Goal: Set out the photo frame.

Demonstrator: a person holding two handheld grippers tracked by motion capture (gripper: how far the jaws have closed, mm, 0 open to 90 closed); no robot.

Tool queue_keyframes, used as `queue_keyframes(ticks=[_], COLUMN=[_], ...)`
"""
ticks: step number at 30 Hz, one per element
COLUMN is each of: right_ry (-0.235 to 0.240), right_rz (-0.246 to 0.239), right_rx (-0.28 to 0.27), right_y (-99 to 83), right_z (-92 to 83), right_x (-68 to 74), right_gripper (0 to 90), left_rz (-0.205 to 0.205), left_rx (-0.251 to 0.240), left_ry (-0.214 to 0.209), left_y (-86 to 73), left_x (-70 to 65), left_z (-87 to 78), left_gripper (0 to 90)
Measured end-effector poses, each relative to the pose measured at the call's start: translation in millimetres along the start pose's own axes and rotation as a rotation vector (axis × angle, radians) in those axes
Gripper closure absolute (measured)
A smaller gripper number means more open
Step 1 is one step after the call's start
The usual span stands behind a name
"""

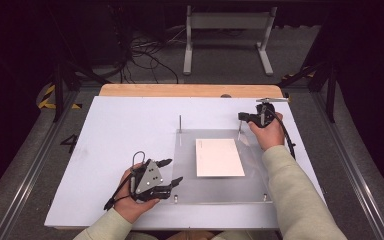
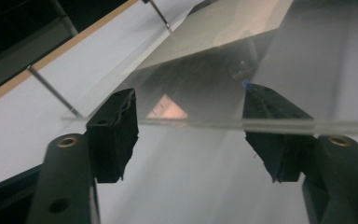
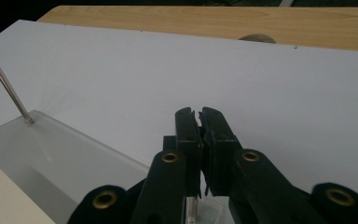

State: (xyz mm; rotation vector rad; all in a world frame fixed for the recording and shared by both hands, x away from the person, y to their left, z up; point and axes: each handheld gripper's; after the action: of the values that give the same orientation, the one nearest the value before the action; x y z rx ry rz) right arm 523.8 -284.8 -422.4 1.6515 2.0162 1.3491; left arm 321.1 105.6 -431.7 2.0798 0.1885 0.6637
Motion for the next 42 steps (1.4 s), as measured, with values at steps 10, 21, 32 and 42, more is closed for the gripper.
queue_keyframes(ticks=[10,21,32,42], right_ry=[0.004,-0.008,0.003,0.09], right_rz=[0.014,-0.006,-0.05,-0.138], right_rx=[-0.004,0.002,-0.041,-0.082], right_y=[-0.2,0.2,0.0,-11.2], right_z=[0.3,-2.4,-27.9,-87.9], right_x=[-1.0,1.7,8.7,32.0], right_gripper=[85.7,84.7,69.1,61.4], left_rz=[0.078,0.043,0.023,0.014], left_rx=[-0.053,-0.05,-0.053,-0.048], left_ry=[0.014,0.026,0.029,0.028], left_y=[7.1,6.5,6.5,8.0], left_x=[0.5,6.2,10.2,11.2], left_z=[4.2,1.5,-0.2,-0.6], left_gripper=[52.4,53.2,53.5,53.4])
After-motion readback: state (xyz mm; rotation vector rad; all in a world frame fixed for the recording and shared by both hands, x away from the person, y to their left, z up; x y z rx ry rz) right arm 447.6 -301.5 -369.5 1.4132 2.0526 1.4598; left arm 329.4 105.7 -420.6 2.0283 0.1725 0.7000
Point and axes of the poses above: each handheld gripper's, and its own axes: z roughly forward along the jaws, y roughly out of its top, x roughly to its left, and after that the axes turned 10 degrees about z, right-handed
